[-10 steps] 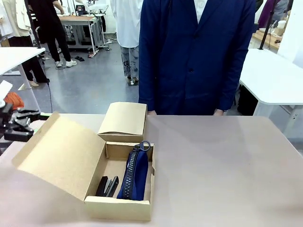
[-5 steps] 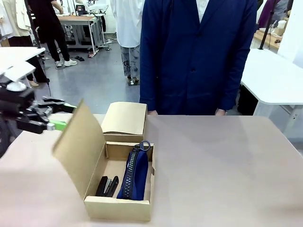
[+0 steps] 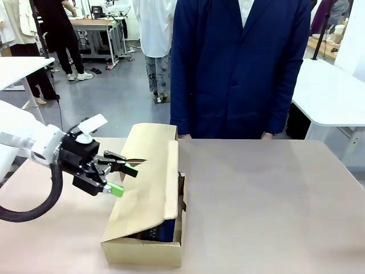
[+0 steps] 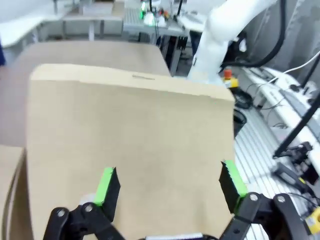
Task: Place items inside the box.
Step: Close the lid of the Mailer Box closest to the robot.
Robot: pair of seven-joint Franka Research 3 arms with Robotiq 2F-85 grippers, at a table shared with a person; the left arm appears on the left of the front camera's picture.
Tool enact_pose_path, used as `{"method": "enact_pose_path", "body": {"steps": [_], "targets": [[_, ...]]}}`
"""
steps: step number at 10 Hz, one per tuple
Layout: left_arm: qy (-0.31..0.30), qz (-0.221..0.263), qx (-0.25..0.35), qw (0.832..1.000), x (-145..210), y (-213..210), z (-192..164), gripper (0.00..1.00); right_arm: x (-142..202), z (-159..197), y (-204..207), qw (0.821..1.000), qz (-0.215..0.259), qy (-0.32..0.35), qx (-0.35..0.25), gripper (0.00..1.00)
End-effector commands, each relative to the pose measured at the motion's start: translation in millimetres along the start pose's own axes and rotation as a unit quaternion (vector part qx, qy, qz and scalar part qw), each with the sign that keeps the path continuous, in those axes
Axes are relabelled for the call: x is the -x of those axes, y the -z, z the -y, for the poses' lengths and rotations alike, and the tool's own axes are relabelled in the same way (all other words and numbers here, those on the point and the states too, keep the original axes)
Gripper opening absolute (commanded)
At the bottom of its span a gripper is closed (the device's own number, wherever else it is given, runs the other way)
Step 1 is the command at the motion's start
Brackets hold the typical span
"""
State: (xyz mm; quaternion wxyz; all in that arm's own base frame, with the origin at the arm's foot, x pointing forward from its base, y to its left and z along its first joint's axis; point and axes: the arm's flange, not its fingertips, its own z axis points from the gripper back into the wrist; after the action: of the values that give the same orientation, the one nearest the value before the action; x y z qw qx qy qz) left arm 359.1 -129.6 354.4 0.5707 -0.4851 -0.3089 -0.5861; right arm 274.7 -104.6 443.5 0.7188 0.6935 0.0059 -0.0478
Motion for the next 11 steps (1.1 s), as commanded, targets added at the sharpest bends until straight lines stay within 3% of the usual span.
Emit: {"method": "enact_pose_path", "body": {"steps": [1,6,11], "targets": [[0.011,-0.014,-0.034,0.999,22,23,51,1.00,-1,-6,0,1.000,0.002,0.006,-0.007,1.00],[0.044,-0.070,-0.073,0.994,52,51,61,1.00,-1,-6,0,1.000,0.002,0.006,-0.007,1.00],[0.067,-0.085,-0.093,0.990,69,57,67,1.00,-1,-6,0,1.000,0.002,0.006,-0.007,1.00]]}}
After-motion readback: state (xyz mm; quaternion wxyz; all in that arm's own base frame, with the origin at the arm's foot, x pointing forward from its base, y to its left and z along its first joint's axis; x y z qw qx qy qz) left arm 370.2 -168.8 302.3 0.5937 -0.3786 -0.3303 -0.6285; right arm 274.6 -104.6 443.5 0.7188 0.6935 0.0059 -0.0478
